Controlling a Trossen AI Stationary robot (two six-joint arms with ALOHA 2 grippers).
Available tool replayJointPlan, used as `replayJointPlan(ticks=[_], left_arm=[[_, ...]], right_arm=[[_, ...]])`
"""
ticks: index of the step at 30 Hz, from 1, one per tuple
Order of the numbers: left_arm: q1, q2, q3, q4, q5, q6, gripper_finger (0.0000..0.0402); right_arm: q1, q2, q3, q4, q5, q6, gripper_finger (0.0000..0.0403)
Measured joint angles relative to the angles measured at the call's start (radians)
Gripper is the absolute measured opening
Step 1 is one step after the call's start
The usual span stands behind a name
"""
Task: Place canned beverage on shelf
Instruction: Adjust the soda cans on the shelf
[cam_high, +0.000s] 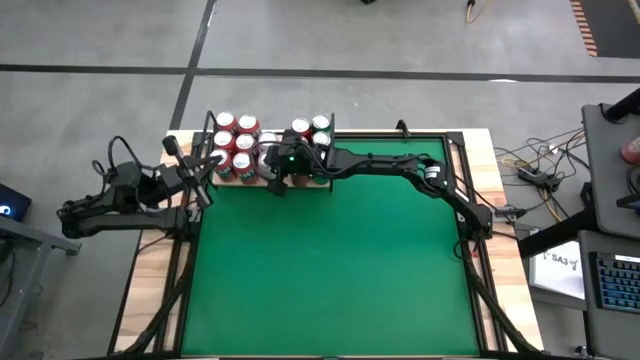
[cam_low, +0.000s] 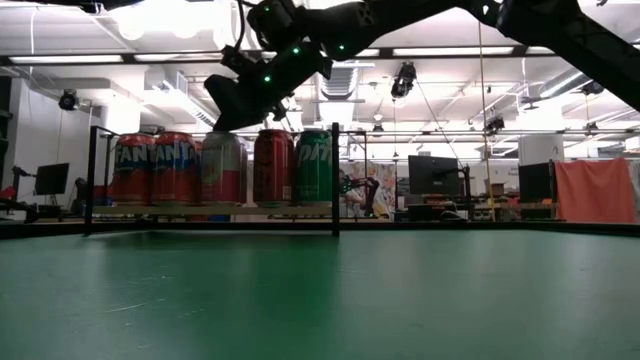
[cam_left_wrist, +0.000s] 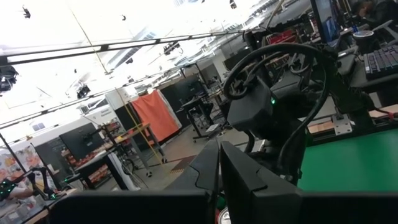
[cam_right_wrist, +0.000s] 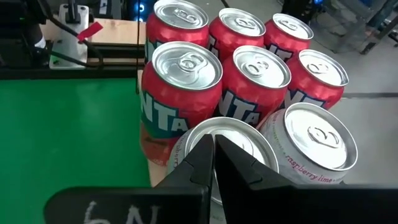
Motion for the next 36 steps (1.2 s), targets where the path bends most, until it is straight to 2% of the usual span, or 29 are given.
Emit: replayJointPlan(ticks=[23, 36], left_arm=[[0.0, 0.0, 0.0, 0.0, 0.0, 0.002, 0.0], [0.0, 0.002, 0.0, 0.0, 0.0, 0.002, 0.0]], right_arm=[[0.002, 0.0, 0.035, -0.038, 0.01, -0.065, 0.0009], [0.021, -0.04, 0.035, -0.119, -0.026, 0.008, 0.0009]])
